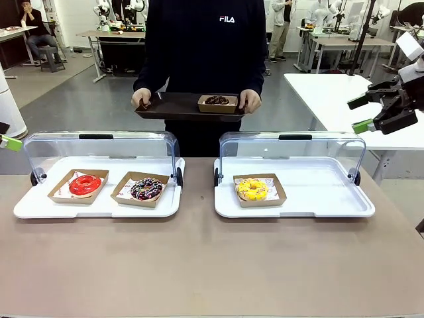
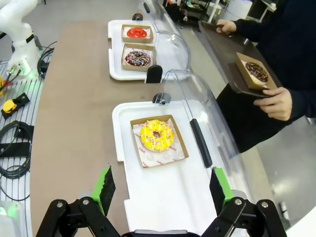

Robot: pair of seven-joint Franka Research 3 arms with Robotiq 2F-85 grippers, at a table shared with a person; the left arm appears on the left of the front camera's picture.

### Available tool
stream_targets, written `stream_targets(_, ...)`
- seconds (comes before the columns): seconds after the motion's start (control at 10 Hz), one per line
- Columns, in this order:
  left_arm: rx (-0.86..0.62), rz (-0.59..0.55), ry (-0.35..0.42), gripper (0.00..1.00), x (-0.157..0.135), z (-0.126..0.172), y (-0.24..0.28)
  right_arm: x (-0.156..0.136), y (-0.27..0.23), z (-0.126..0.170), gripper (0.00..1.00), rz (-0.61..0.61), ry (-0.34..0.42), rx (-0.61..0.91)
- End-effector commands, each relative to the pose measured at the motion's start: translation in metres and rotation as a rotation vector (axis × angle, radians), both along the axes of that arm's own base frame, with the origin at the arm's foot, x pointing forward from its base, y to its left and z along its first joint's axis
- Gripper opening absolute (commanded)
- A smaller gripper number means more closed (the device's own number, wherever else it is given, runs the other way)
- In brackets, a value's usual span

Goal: Provide the desired donut to the person.
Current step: Pick up and lift the Paper togo box containing the Donut pointed at by the person.

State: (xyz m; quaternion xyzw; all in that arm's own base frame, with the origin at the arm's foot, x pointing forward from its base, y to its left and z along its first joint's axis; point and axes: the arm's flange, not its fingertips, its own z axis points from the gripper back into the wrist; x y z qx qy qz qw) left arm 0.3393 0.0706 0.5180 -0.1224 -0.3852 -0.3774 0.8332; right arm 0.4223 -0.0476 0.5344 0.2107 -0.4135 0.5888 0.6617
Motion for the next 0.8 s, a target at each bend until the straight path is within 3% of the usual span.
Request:
stream_targets(0.0, -0.006, -0.007, -0.003, 1.00, 0.0002, -0.0008, 0.0011, -0.0010, -0.0003, -0.0002, 1.00, 0.013, -0.005, 0.000)
stream_targets(0.7, -0.006, -0.007, -0.003, 1.00, 0.0002, -0.0008, 0.0011, -0.0010, -0.0003, -0.0002, 1.00, 0.013, -0.005, 0.000)
